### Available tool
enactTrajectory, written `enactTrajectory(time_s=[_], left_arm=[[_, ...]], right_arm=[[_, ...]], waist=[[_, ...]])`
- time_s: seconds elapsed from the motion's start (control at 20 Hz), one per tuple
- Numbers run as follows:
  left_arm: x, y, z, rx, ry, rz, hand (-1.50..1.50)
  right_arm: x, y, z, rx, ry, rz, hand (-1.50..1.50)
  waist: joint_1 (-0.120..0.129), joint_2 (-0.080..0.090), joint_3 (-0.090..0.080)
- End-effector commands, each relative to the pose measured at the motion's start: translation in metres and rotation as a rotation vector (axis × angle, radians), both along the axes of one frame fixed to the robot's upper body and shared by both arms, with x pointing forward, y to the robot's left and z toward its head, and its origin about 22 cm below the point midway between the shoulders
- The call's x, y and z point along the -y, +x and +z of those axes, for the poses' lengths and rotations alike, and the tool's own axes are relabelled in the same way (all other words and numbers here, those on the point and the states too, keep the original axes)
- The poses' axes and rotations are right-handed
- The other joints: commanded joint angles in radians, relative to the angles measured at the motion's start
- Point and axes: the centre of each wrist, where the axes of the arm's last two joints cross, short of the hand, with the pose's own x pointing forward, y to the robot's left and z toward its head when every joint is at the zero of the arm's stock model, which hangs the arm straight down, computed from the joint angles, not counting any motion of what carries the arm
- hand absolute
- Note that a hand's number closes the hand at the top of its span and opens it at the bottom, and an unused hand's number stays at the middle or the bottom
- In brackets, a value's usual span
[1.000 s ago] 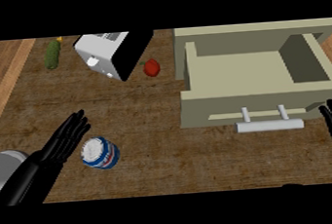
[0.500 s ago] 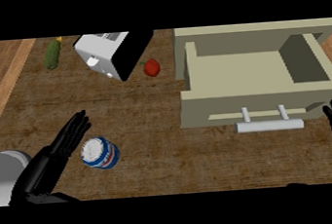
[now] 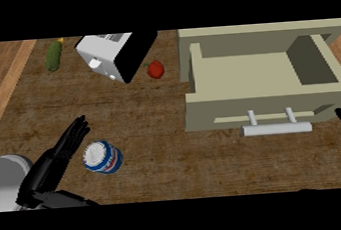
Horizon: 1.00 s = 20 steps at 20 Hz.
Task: Pick up the can, place it into the drawer and close the drawer
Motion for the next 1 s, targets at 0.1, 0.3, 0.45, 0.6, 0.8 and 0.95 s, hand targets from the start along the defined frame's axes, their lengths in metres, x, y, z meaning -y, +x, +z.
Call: enactTrajectory(time_s=[0.1, 0.3, 0.45, 0.6, 0.8, 0.95], left_arm=[[0.002, 0.001, -0.041, -0.006, 0.011, -0.005, -1.50], [-0.021, -0.005, -0.033, -0.001, 0.001, 0.003, -1.50], [-0.012, 0.007, -0.045, -0.035, 0.018, 0.011, -1.50], [-0.020, 0.000, -0.063, -0.043, 0.000, -0.012, -1.50], [-0.038, -0.009, -0.062, -0.039, 0.032, 0.028, -1.50], [-0.045, 0.005, -0.067, -0.064, 0.014, 0.025, -1.50]], right_arm=[[0.005, -0.010, -0.012, 0.002, -0.014, 0.015, -1.50], [-0.023, -0.010, 0.000, -0.002, 0.002, -0.017, -1.50], [-0.010, -0.003, -0.008, -0.006, -0.015, -0.006, -1.50], [-0.005, 0.013, 0.006, 0.016, -0.005, -0.024, -1.50], [0.013, -0.005, -0.005, 0.010, 0.005, -0.014, -1.50], [0.006, 0.006, 0.016, 0.007, 0.005, 0.002, -1.50]], waist=[[-0.002, 0.000, 0.000], [0.000, 0.000, 0.000], [0.000, 0.000, 0.000], [0.001, 0.000, 0.000], [0.000, 0.000, 0.000], [0.000, 0.000, 0.000]])
